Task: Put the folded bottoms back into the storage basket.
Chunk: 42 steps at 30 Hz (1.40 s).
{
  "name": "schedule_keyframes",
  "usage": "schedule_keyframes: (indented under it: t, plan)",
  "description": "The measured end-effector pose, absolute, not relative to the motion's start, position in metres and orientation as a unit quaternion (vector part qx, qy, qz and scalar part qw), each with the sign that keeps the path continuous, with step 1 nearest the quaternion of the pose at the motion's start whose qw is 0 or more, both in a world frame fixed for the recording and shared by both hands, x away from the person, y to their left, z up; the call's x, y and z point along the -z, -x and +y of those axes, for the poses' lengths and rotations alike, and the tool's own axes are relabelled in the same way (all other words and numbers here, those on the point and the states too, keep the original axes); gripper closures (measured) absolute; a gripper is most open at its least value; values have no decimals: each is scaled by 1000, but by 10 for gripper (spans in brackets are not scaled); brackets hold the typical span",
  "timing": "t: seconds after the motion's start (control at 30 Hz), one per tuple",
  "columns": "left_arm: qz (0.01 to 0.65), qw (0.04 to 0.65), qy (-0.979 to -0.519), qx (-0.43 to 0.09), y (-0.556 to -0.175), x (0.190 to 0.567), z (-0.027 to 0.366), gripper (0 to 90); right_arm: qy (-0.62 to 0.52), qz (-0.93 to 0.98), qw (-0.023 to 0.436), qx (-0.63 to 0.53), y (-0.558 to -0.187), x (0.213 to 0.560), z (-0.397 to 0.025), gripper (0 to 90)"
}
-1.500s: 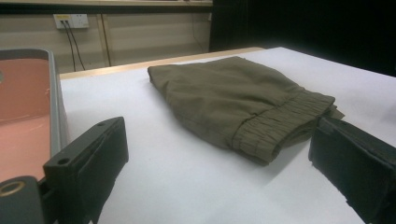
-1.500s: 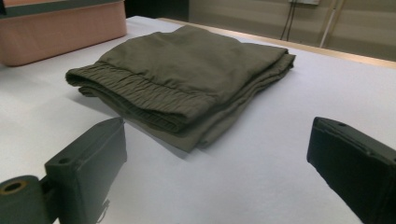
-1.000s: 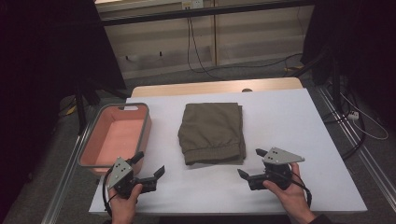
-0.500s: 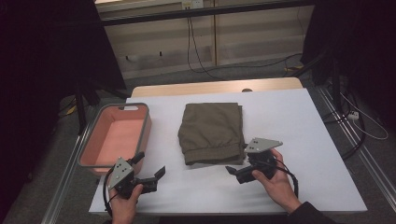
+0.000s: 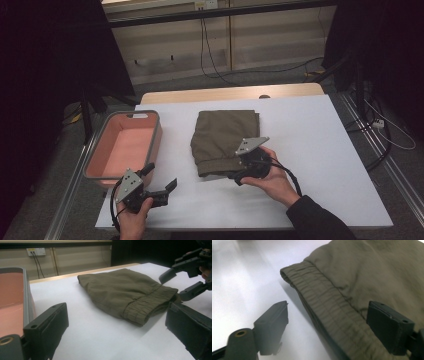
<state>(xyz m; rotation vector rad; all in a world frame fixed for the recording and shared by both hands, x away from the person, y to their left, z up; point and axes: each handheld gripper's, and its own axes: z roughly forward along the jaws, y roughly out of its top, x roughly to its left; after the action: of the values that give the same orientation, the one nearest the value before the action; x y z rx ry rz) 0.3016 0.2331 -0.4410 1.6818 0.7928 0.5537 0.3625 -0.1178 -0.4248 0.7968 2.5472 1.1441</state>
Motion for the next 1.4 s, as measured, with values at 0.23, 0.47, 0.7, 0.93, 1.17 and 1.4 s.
schedule_keyframes:
  t: [0.23, 0.47, 0.7, 0.93, 1.17, 1.4]
  plan:
    - [334, 565, -717, -234, -301, 441, 232, 48, -236, 886, 135, -376, -372, 427, -103, 298]
    - [333, 566, -718, -231, -301, 441, 232, 48, -200, 911, 126, -338, -371, 440, -94, 382]
    - [331, 566, -719, -231, -301, 441, 232, 48, -198, 923, 134, -301, -372, 449, -89, 337]
    - [330, 567, -718, -232, -301, 440, 233, 48, -191, 927, 136, -293, -377, 455, -90, 319]
    - [326, 568, -720, -232, -300, 440, 232, 48, -176, 933, 158, -272, -380, 452, -85, 520]
    - [324, 568, -720, -232, -299, 439, 232, 48, -155, 933, 195, -258, -378, 453, -83, 698]
